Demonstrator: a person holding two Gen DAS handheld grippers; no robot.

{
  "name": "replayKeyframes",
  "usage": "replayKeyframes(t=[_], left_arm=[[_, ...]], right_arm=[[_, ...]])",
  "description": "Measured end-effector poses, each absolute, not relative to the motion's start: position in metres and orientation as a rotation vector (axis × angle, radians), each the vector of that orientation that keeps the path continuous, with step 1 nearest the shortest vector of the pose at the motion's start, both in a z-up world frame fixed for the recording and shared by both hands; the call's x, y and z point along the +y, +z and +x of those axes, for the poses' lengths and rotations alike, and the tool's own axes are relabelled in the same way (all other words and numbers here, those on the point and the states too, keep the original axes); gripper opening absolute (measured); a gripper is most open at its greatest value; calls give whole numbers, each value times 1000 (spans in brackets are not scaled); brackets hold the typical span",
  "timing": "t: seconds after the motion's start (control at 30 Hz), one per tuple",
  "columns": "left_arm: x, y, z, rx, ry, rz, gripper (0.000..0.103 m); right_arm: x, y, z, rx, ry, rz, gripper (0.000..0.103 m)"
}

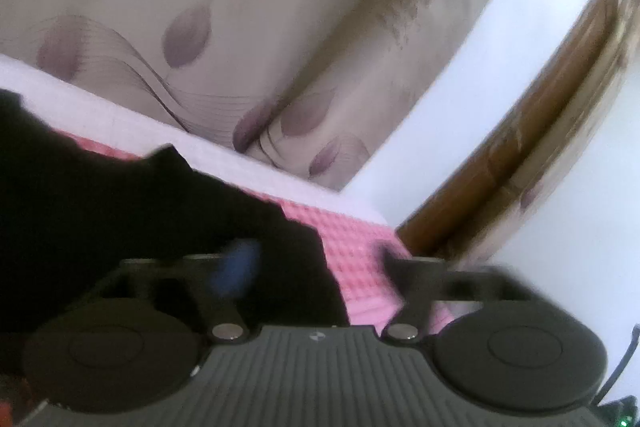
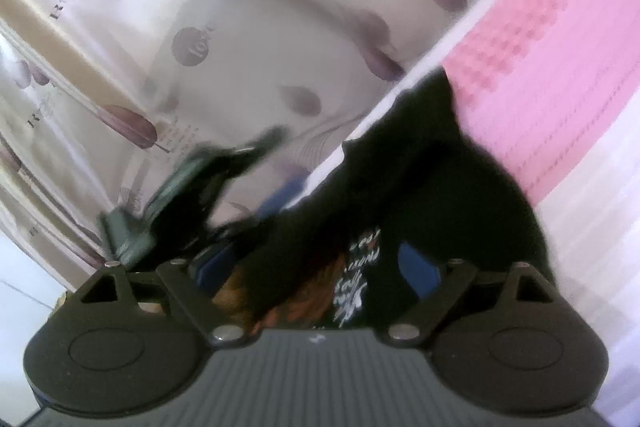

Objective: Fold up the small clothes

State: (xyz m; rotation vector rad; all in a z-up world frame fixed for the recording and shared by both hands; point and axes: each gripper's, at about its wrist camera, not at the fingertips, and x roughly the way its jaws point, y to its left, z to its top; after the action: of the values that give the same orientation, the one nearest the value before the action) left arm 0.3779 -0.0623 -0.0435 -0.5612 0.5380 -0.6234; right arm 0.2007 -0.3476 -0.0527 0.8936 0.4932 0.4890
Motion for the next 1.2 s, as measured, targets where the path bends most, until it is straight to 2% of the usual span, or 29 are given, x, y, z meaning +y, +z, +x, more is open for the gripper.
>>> replayKeyframes(t=[0.03, 0.1, 0.2, 0.37, 0.47, 0.5, 0.57, 0.6, 0.7, 0.93, 1.2], left_arm=[[-49, -42, 368, 484, -590, -598, 103], [-22, -36, 347, 419, -537, -632, 103], [13, -30, 319, 417, -440, -572, 103], [58, -48, 275, 441, -239, -307, 102], [82, -70, 265, 462, -173, -344, 102], [92, -74, 271, 494, -167, -436, 102], [103, -80, 281, 465, -140, -549, 103], [106, -81, 281, 454, -132, -567, 103], [103, -80, 281, 455, -128, -551, 103], [114, -82, 262, 446, -88, -575, 103], [114, -81, 262, 447, -65, -563, 103]], right_arm=[[-349, -48, 203, 491, 485, 865, 90], [-349, -39, 209, 478, 479, 794, 90], [-343, -22, 230, 464, 464, 653, 90], [-327, -13, 294, 481, 406, 407, 89], [-320, -21, 337, 545, 378, 366, 89], [-316, -25, 349, 574, 375, 353, 87], [-306, -36, 367, 647, 384, 318, 61], [-300, -41, 374, 681, 389, 312, 35], [-281, -43, 371, 658, 392, 231, 16], [-287, -13, 346, 412, 264, 178, 10], [-316, -57, 373, 606, 288, 330, 11]])
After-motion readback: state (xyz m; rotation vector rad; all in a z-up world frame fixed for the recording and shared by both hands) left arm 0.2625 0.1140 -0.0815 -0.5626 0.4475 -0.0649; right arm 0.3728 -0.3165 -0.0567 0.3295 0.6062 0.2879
